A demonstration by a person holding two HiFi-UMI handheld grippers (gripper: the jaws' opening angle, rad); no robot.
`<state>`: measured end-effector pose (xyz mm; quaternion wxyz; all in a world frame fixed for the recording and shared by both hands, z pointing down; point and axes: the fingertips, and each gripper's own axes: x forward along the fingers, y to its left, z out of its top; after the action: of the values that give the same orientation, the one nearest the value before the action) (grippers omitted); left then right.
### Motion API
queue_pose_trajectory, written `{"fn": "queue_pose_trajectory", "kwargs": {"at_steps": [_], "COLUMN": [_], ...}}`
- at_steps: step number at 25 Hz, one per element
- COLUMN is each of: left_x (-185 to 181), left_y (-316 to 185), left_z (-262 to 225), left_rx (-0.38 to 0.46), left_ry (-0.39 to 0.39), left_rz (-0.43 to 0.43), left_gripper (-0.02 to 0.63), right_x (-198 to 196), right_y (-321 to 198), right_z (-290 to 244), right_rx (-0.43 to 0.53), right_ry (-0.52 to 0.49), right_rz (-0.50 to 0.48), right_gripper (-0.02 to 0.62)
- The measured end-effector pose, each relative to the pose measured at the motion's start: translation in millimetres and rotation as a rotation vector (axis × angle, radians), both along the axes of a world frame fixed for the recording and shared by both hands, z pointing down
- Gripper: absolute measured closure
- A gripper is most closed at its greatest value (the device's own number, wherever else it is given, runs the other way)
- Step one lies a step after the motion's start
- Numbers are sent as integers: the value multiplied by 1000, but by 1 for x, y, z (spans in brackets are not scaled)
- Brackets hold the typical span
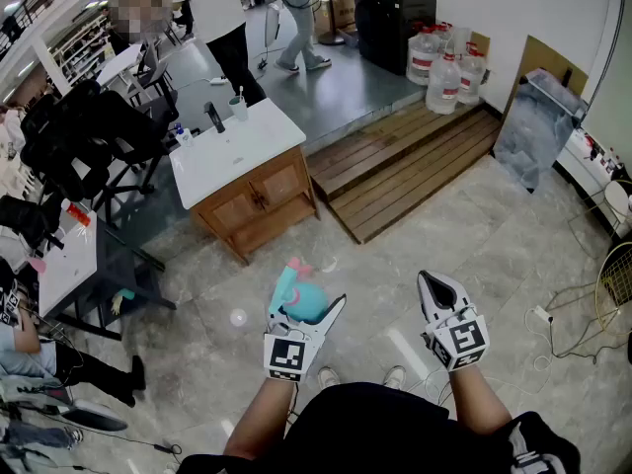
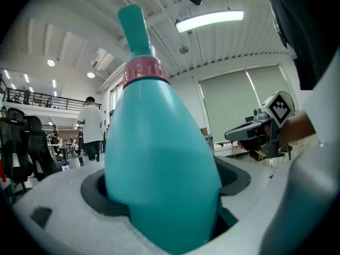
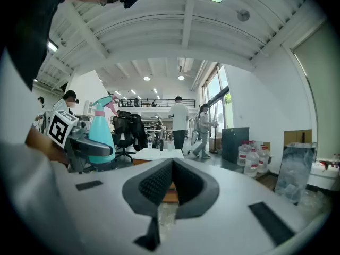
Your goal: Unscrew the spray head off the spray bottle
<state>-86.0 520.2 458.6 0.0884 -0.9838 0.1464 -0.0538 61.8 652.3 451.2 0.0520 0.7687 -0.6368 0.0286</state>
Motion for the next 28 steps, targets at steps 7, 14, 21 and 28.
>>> {"fn": "queue_pose_trajectory", "kwargs": {"at_steps": [7,14,21,28], "left_x": [-9,-24,-50,-85], "left_y": [-7,-21,-51,-92], "left_z": [3,6,14,23], "left_rx": [3,-7,-19,-7], "left_ry": [-4,-9,-16,-29], "left_rz": [1,-8,-22,-36], "left_gripper": [132,132,132,132], "right_x": [-11,-24,-44,-76], "right_y": [-9,-26,-59,-104], "right_z": [7,-1,7,18], "right_rx": [-19,28,26,23], "right_ry": [-7,-20,-36,-65], "right_rz": [-8,-25,-22,-36], "right_gripper": [591,591,591,591]}}
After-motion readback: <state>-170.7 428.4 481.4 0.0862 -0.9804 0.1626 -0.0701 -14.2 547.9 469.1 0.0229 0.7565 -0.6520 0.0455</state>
